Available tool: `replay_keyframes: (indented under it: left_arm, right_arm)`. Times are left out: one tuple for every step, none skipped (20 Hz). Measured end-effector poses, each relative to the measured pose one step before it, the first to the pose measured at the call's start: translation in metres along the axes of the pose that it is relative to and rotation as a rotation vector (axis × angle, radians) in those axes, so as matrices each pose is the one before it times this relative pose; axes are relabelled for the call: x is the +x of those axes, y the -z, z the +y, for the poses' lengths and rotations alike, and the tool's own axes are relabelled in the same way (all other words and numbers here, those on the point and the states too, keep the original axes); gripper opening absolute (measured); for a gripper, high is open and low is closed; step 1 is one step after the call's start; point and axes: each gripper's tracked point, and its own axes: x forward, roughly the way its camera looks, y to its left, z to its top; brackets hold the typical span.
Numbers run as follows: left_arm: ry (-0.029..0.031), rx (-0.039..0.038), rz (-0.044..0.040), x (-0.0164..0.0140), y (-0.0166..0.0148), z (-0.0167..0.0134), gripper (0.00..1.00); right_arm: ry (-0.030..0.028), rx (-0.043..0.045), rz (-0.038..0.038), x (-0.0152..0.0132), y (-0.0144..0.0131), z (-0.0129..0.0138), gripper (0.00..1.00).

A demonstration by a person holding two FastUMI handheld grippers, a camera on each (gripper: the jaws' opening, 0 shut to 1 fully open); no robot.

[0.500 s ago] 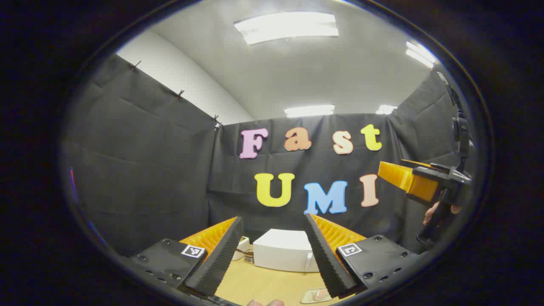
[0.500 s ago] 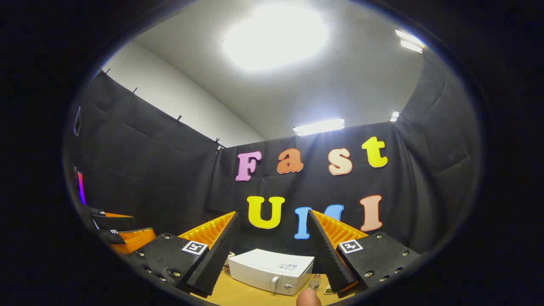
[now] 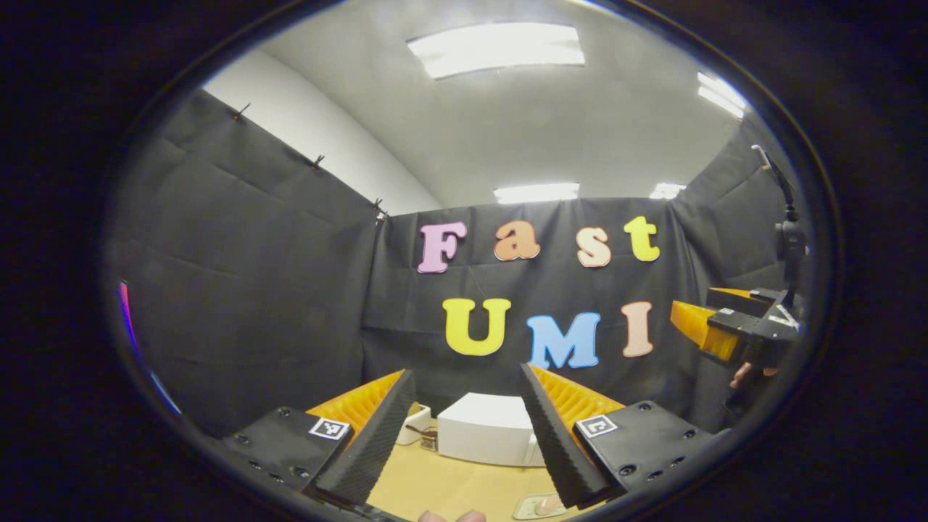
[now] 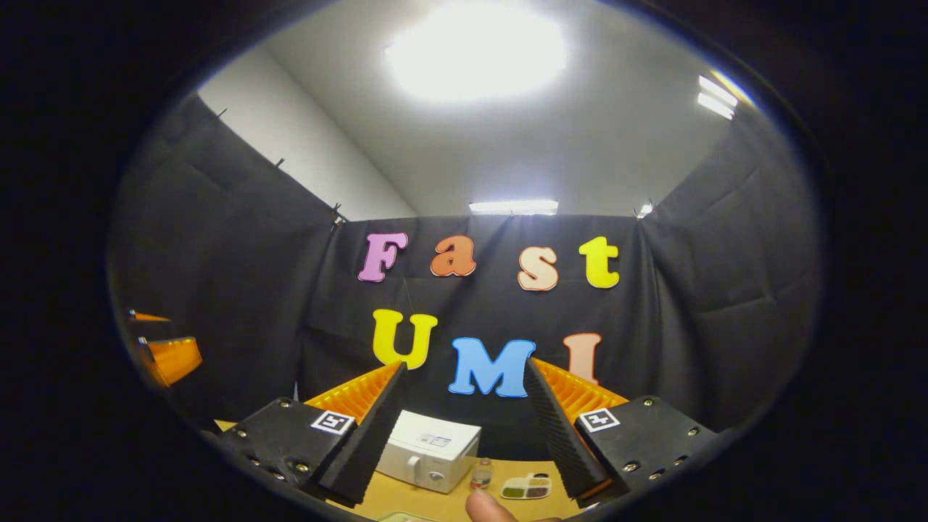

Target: Open the microwave oven with the left hand, put the food in, and close the microwave oven.

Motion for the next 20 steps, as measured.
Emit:
replay_keyframes:
  left_arm:
    - [-0.00075, -0.0041, 0.00031, 0.00008, 0.00029, -0.00069, 0.97]
    - [0.0015, -0.00242, 0.00336, 0.00061, 0.00372, -0.00055, 0.98]
    - [0.00523, 0.00018, 0.0044, 0.00052, 0.00279, -0.00156, 0.98]
    - [0.00595, 0.00192, 0.00318, 0.00244, 0.0035, -0.00374, 0.99]
    - [0.00883, 0.00247, 0.00309, 0.0034, 0.00134, -0.00417, 0.99]
    - [0.01009, 0.00359, 0.00455, 0.00343, 0.00376, -0.0052, 0.97]
    - [0.0091, 0.0049, 0.00438, 0.00228, 0.00293, -0.00396, 0.99]
    - [0.00784, 0.00568, -0.00133, 0.00352, 0.00261, -0.00502, 0.99]
    - [0.0023, 0.00346, 0.00017, 0.0047, 0.0013, -0.00508, 0.96]
    - [0.00106, -0.00014, 0.0101, 0.00428, 0.00591, -0.00477, 0.96]
    - [0.00357, -0.00616, 0.00684, 0.0042, 0.0041, -0.00507, 0.96]
    - [0.00868, -0.00635, 0.00465, 0.0063, 0.00456, -0.00784, 0.97]
    - [0.00974, -0.00111, 0.00645, 0.00707, 0.00588, -0.00715, 0.98]
    - [0.00098, 0.00533, 0.00803, 0.00627, 0.00471, -0.00354, 0.99]
    - [0.00218, 0.00756, 0.01403, 0.0063, 0.00687, -0.00425, 0.97]
    - [0.00966, 0.00668, 0.00687, 0.00655, 0.00779, -0.00643, 0.96]
    - [0.00835, 0.00884, 0.00726, 0.00755, 0.00542, -0.00502, 0.96]
    - [0.00732, 0.00904, 0.01318, 0.00984, 0.00922, -0.00417, 0.96]
    - [0.00632, 0.00664, 0.01466, 0.00918, 0.00952, -0.00301, 0.96]
    - [0.01615, -0.0002, 0.0143, 0.01038, 0.01015, -0.00443, 0.96]
  right_arm:
    - [-0.03311, 0.0212, 0.02884, -0.0007, 0.00613, 0.01202, 0.96]
    - [-0.01869, 0.04087, 0.0272, -0.00078, 0.00521, 0.00672, 0.96]
    - [-0.0042, 0.03907, 0.0273, -0.00098, 0.00263, -0.00398, 0.96]
    - [0.01241, 0.01975, 0.01446, 0.00036, 0.00142, -0.00701, 0.96]
    - [0.01606, 0.00969, 0.00808, 0.00116, -0.00137, -0.0093, 0.97]
    - [0.00967, 0.00393, 0.00012, 0.00003, -0.00172, -0.00637, 0.97]
    - [0.00654, -0.00185, -0.00057, 0.00122, 0.00094, -0.00265, 0.97]
    - [0.00384, -0.01195, -0.00889, 0.001, -0.00145, -0.00529, 0.97]
    - [0.00802, -0.01732, -0.01312, 0.00108, -0.0014, -0.00558, 0.96]
    - [0.00795, -0.01672, 0.00189, 0.00319, 0.00075, -0.00675, 0.96]
    - [-0.00566, -0.00806, 0.01473, 0.00077, 0.00613, -0.00282, 0.96]
    - [-0.01879, 0.00513, 0.00616, 0.00186, 0.00275, 0.00059, 0.96]
    - [-0.01266, 0.01079, 0.0024, 0.00402, -0.00067, 0.00011, 0.96]
    - [0.00613, 0.00795, 0.00167, 0.00379, 0.00087, -0.00647, 0.97]
    - [0.01813, 0.00164, 0.00836, 0.00273, 0.0041, -0.0106, 0.96]
    - [-0.00055, -0.00213, 0.01081, 0.00174, 0.00358, -0.00506, 0.96]
    - [-0.00481, -0.00603, -0.00856, 0.00189, 0.00079, 0.00267, 0.97]
    - [0.01044, -0.00897, -0.01013, 0.00358, -0.00029, -0.00284, 0.97]
    - [0.01597, -0.01013, 0.00237, 0.00471, 0.00443, -0.00482, 0.96]
    - [0.01534, -0.00672, 0.01297, 0.00472, 0.00624, -0.00162, 0.96]
